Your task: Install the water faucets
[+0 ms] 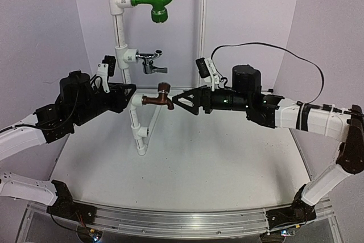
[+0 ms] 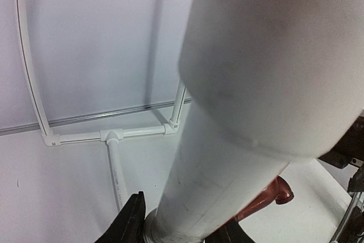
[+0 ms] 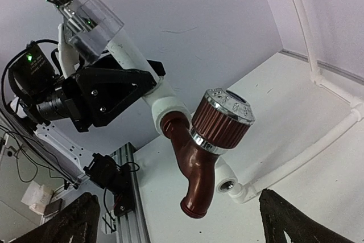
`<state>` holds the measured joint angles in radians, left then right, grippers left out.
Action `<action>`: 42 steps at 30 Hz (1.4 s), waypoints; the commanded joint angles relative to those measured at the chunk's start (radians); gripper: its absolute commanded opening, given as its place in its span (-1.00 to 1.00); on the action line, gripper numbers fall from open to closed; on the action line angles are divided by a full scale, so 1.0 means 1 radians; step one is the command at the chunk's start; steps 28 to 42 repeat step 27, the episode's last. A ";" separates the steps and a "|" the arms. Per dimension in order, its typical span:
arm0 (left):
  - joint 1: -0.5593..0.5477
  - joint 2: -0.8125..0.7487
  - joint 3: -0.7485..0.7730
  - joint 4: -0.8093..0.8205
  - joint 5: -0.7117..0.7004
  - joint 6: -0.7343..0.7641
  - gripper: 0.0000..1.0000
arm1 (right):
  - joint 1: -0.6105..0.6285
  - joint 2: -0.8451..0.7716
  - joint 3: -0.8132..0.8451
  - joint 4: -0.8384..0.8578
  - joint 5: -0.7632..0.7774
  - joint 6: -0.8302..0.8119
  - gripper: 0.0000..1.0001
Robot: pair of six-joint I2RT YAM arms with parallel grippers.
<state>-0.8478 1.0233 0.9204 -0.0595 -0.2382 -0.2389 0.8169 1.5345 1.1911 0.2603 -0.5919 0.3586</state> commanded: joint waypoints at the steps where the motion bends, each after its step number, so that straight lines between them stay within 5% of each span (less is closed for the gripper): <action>1: -0.019 0.007 0.005 -0.061 0.128 -0.162 -0.44 | 0.002 -0.077 -0.002 -0.178 0.159 -0.218 0.96; 5: -0.019 -0.023 0.022 -0.072 0.126 -0.173 0.15 | 0.002 -0.130 0.020 -0.306 0.361 -0.254 0.96; 13: -0.019 -0.109 0.075 -0.156 0.104 -0.161 0.91 | 0.002 -0.300 -0.025 -0.389 0.614 -0.337 0.96; 26: -0.019 -0.437 0.135 -0.361 -0.034 -0.154 0.99 | 0.002 -0.615 0.052 -0.538 0.834 -0.339 0.97; 42: -0.019 -0.449 0.144 -0.372 -0.043 -0.147 0.99 | 0.002 -0.642 0.041 -0.521 0.841 -0.336 0.96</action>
